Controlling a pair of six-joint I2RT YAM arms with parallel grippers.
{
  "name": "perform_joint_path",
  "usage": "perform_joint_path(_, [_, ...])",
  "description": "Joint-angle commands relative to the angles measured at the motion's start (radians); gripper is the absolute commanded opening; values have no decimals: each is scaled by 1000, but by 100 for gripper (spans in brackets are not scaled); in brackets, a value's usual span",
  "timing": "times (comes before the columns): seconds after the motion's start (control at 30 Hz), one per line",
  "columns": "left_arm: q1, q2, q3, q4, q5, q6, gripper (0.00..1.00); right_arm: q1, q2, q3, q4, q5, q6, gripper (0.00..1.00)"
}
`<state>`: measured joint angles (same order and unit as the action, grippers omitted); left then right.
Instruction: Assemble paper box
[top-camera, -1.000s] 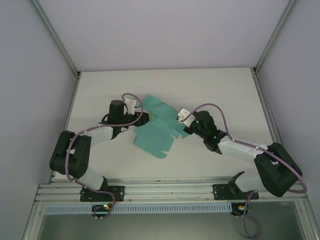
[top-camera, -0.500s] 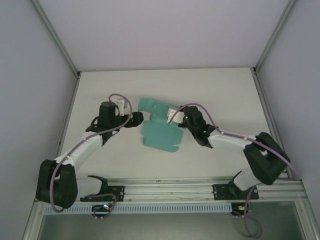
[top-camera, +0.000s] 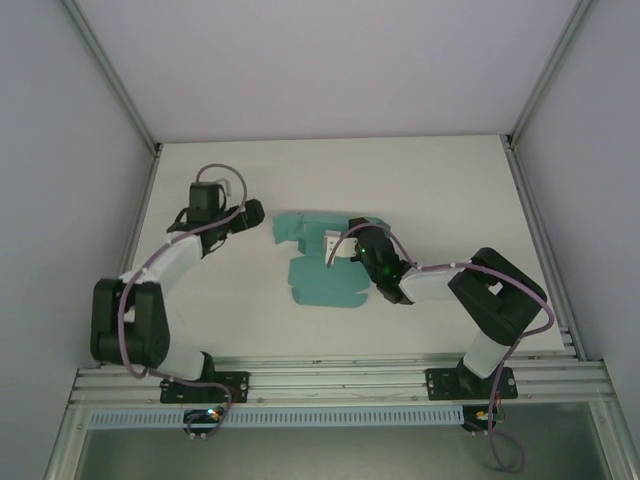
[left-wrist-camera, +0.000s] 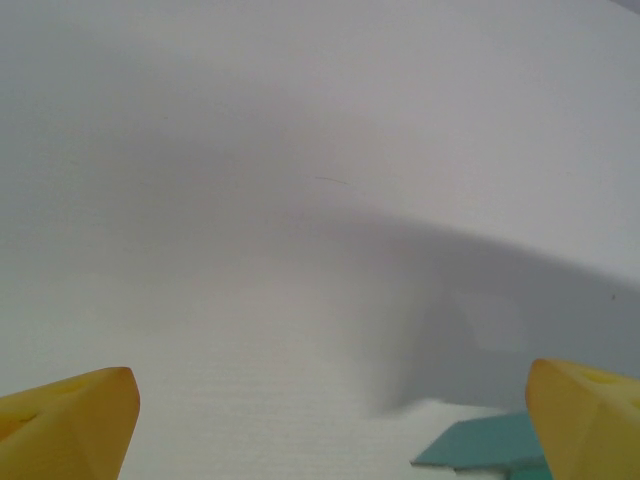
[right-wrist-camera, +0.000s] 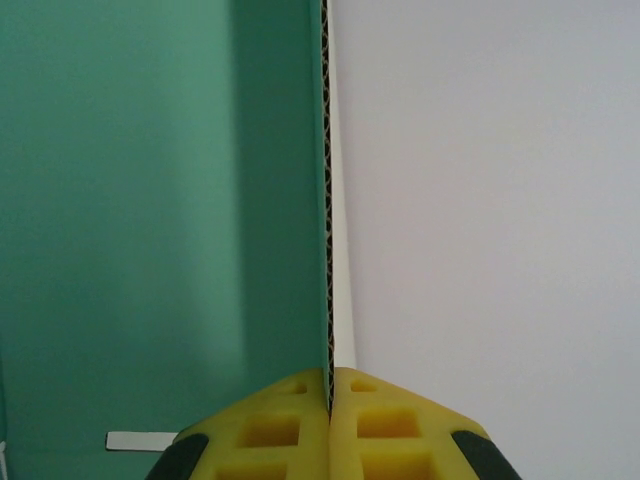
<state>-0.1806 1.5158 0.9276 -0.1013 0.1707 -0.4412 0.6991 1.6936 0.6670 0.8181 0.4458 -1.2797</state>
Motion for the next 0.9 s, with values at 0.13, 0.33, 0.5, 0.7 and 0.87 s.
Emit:
perform_joint_path(0.13, [-1,187,129,50,205,-2,95,8,-54,-27,17,-6,35,0])
perform_joint_path(0.33, [-55,171,54,175,405,43,75,7,-64,-21,-13,-1,56,0])
perform_joint_path(0.5, [-123,113,-45,234,454,93,54,5,-61,-19,-19,4,66,0])
perform_joint_path(0.7, [-208,62,-132,303,422,126,43,5,-54,-8,-41,25,69,0])
perform_joint_path(0.87, [-230,44,-188,380,393,156,46,7,-55,-11,-47,33,68,0])
